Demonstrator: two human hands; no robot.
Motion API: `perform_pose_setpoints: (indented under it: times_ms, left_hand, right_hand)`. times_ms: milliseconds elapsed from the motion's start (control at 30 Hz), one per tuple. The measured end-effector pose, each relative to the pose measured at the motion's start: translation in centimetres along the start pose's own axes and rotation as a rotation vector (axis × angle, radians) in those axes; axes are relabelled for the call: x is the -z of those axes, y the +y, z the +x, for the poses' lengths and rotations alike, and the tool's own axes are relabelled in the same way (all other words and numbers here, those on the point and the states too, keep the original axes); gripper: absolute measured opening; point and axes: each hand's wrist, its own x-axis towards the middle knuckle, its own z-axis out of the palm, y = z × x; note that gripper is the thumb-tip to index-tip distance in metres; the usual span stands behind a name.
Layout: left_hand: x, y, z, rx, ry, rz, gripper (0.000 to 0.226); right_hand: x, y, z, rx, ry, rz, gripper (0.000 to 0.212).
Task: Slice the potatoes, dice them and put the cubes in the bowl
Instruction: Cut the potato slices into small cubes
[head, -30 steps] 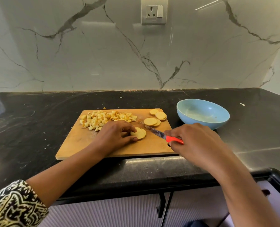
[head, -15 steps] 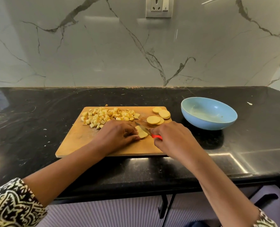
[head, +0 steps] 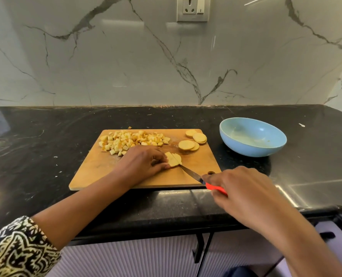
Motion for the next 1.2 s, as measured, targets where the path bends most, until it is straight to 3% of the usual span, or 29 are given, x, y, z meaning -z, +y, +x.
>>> perform_pose_setpoints:
  times_ms: [200,467,667,867,1200]
  left_hand:
    - [0.6,-0.5,-0.3,-0.017,-0.036,0.059,0.024]
    - [1.8,-1.0,-0.2,-0.095,-0.223,0.178,0.033]
    - [2.1,-0.9,-0.2,-0.136,-0.269,0.227,0.065]
    - [1.8,-0.6,0.2,-0.131,-0.308,0.299,0.042]
    - [2.1,-0.3,0.1,-0.102,-0.370,0.322,0.040]
  right_hand:
    - [0.6,0.2,0.7,-0.053,0.056,0.056,0.037]
    - [-2.7,-1.2,3.8,-0.034,0.075,0.080,0.040]
    - [-3.4,-2.2,5.5,0.005,0.042,-0.065,0.032]
    - [-4.0,-1.7,4.6,0.031,0.030,-0.032,0.039]
    - [-1.6,-1.0,0.5,0.014,0.025,0.016,0.045]
